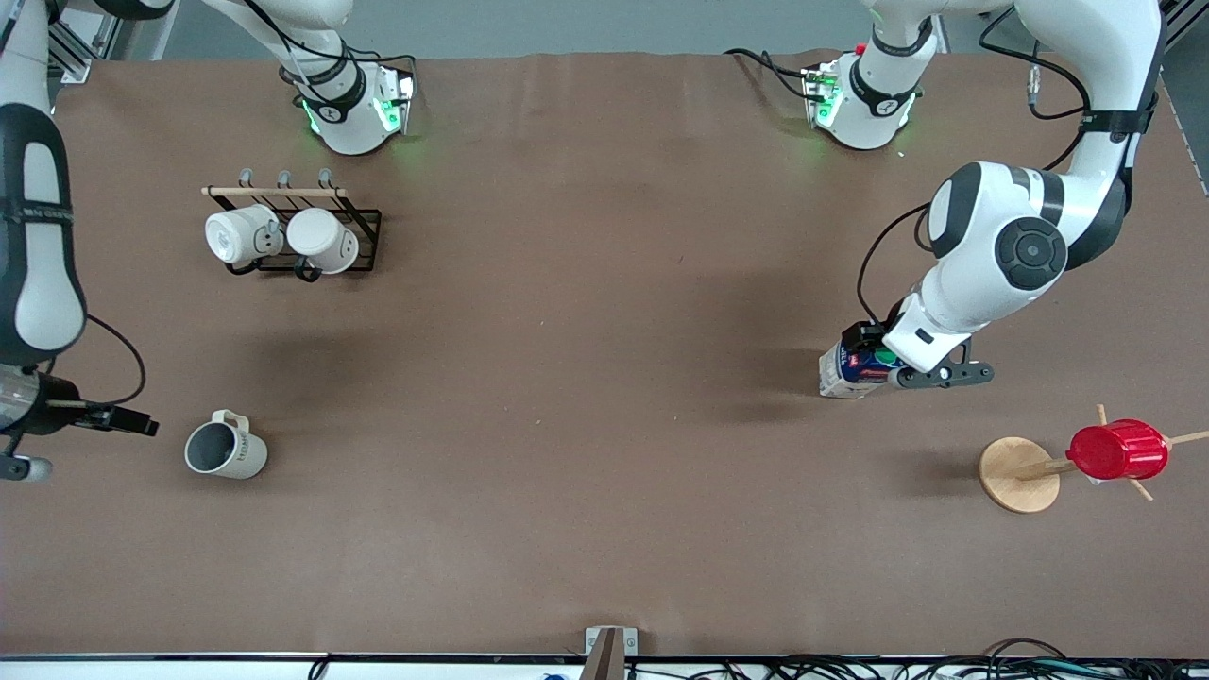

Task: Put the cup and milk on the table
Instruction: 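Grasp the grey mug rim with the right gripper while the left gripper holds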

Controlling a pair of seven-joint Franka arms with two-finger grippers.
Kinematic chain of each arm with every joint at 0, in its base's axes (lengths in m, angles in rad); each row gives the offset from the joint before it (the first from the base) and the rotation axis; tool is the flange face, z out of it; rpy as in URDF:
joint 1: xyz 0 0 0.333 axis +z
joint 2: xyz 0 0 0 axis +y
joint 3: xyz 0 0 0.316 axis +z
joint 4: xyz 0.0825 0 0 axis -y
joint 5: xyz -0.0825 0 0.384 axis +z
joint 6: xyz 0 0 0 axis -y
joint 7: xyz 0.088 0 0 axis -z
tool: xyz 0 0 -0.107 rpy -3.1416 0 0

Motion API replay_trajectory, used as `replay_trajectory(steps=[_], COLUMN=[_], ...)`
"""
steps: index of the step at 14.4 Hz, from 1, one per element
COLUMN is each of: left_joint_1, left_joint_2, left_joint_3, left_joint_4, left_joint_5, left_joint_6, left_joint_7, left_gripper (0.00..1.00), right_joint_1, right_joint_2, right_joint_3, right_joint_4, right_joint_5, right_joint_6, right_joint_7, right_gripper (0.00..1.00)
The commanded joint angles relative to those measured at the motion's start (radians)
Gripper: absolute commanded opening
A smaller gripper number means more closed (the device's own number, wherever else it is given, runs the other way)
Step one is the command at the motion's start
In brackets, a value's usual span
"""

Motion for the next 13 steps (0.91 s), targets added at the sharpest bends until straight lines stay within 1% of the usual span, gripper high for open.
replay_trajectory(steps=[1, 4, 6, 8, 10, 13], left_joint_1=[0.004, 0.004, 0.002, 0.002, 0.002, 0.004], left_joint_2=[0.007, 0.008, -0.002, -0.005, -0.015, -0.038], left_joint_3=[-0.002, -0.002, -0.003, -0.003, -0.003, -0.003], left_joint_4=[-0.005, -0.002, -0.002, 0.008, 0.015, 0.021], left_joint_5=[0.0, 0.002, 0.002, 0.002, 0.002, 0.0], left_joint_6=[0.015, 0.011, 0.002, -0.023, -0.034, -0.046], left_joint_7=[0.013, 0.015, 0.015, 0.015, 0.019, 0.048], left_gripper=[0.78, 0.64, 0.52, 0.4, 0.36, 0.35], right_joint_1=[0.003, 0.012, 0.018, 0.02, 0.023, 0.029], right_joint_2=[0.05, 0.078, 0.09, 0.104, 0.125, 0.127], right_joint_3=[0.012, 0.013, 0.013, 0.013, 0.013, 0.013], right_joint_4=[0.012, 0.011, 0.008, 0.006, 0.003, -0.018], right_joint_5=[0.017, 0.019, 0.06, 0.065, 0.065, 0.063], right_joint_6=[0.027, 0.049, 0.052, 0.068, 0.116, 0.136], right_joint_7=[-0.01, -0.009, -0.012, -0.012, -0.014, -0.017], right_gripper=[0.99, 0.97, 0.95, 0.92, 0.92, 0.86])
